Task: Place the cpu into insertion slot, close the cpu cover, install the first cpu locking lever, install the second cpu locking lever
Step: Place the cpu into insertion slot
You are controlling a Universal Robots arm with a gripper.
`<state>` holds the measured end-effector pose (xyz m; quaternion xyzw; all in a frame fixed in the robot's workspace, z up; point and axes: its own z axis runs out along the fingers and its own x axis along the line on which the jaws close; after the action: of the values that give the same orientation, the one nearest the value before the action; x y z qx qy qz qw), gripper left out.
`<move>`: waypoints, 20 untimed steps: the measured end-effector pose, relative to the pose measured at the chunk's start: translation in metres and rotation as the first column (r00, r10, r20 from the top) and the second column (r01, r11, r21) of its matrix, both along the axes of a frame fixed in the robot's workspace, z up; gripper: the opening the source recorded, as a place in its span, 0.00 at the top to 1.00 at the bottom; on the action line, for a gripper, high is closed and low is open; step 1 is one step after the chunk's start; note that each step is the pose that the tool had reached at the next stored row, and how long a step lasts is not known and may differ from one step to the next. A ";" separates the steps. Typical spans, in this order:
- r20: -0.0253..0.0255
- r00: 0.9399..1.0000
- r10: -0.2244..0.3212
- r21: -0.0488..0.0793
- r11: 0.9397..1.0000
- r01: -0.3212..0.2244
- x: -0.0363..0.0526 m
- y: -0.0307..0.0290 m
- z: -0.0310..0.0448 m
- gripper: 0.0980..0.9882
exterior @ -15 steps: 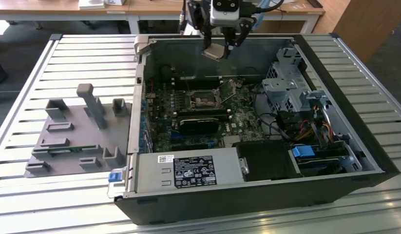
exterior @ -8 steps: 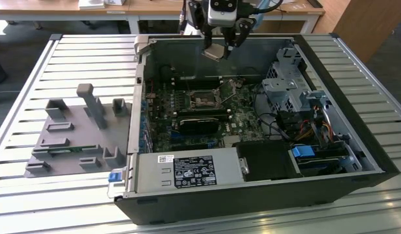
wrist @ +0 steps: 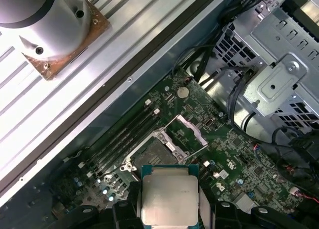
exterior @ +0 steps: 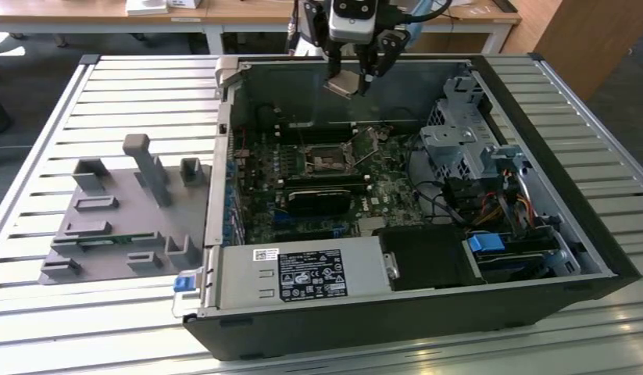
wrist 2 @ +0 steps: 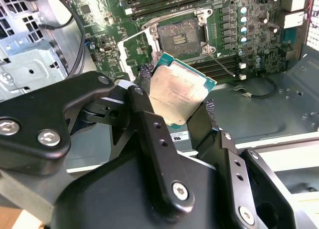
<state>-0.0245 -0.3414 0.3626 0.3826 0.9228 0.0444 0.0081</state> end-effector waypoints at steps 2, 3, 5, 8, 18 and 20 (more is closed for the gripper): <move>0.000 1.000 -0.012 0.000 1.000 0.012 0.0000 0.0000 -0.0001 0.50; 0.000 1.000 -0.017 0.000 1.000 0.017 0.0000 0.0000 -0.0002 0.50; 0.000 1.000 -0.027 0.000 1.000 0.027 0.0000 0.0000 -0.0002 0.50; 0.000 0.999 -0.040 0.000 0.999 0.040 0.0000 0.0000 -0.0003 0.50; 0.000 0.996 -0.087 0.000 0.996 0.087 0.0000 0.0000 -0.0007 0.50; 0.000 0.995 -0.096 0.000 0.995 0.096 0.0000 0.0000 -0.0008 0.50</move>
<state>-0.0246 -0.3414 0.3618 0.4263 0.9034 0.0439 0.0103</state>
